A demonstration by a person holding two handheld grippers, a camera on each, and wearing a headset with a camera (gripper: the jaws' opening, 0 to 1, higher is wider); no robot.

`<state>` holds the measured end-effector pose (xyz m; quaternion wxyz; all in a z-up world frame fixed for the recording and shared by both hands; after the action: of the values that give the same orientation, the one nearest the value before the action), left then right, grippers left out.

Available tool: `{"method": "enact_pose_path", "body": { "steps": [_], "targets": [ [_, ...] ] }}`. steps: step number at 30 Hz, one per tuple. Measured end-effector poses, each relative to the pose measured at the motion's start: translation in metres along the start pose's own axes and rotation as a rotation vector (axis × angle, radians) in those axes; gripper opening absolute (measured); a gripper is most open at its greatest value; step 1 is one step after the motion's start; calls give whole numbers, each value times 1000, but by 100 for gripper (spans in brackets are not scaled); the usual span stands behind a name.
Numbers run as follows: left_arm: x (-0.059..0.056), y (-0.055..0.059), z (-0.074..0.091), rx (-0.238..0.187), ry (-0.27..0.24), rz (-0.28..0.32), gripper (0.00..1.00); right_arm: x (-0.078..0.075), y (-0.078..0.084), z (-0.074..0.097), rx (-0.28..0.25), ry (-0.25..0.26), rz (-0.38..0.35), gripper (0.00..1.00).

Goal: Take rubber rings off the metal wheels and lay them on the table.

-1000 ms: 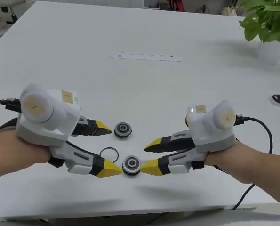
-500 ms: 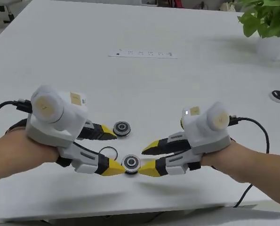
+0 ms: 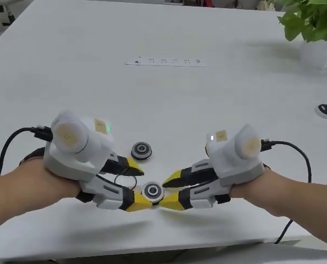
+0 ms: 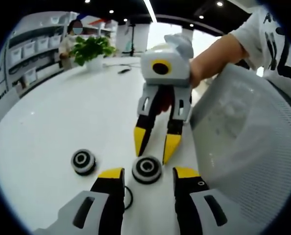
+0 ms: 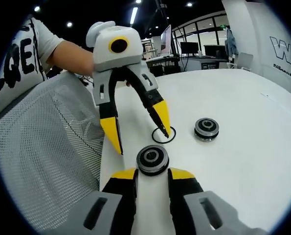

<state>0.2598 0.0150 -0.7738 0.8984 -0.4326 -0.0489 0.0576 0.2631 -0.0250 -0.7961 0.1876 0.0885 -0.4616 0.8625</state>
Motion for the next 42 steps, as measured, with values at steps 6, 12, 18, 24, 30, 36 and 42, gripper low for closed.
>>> {"method": "enact_pose_path", "body": {
  "steps": [6,12,18,24,30,36,42],
  "targets": [
    [0,-1,-4,-5,8,0,33,-1,1,0,-5,-1,-5,19],
    [0,-1,-7,-1,9,-7,29,0,2,-1,-3,-3,-5,18],
    [1,-1,-10,1,7,-21,22,-1,1,-2,-7,0,-7,17],
    [1,3,-11,15,-3,-50,14,-1,2,-2,-9,1,-11,17],
    [1,2,-10,2,-14,-88,14,-2,2,-2,-7,3,-11,16],
    [1,2,-11,4,-31,-102,14,-2,3,-2,-9,6,-8,16],
    [1,1,-11,7,-37,-115,13,-1,2,-2,-3,10,-4,16]
  ]
}}
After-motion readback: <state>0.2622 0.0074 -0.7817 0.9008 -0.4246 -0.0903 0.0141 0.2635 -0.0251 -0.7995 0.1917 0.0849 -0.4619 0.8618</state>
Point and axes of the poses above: the centre of the closed fingertips' face, and the gripper's own axes: z roughly backward along the fingers, x roughly to its left, y roughly out of its underside, the point moved 2 cm from there along z, roughly backward along the fingers, and after that the axes turned 10 degrees about -z, right-handed, at the moved point
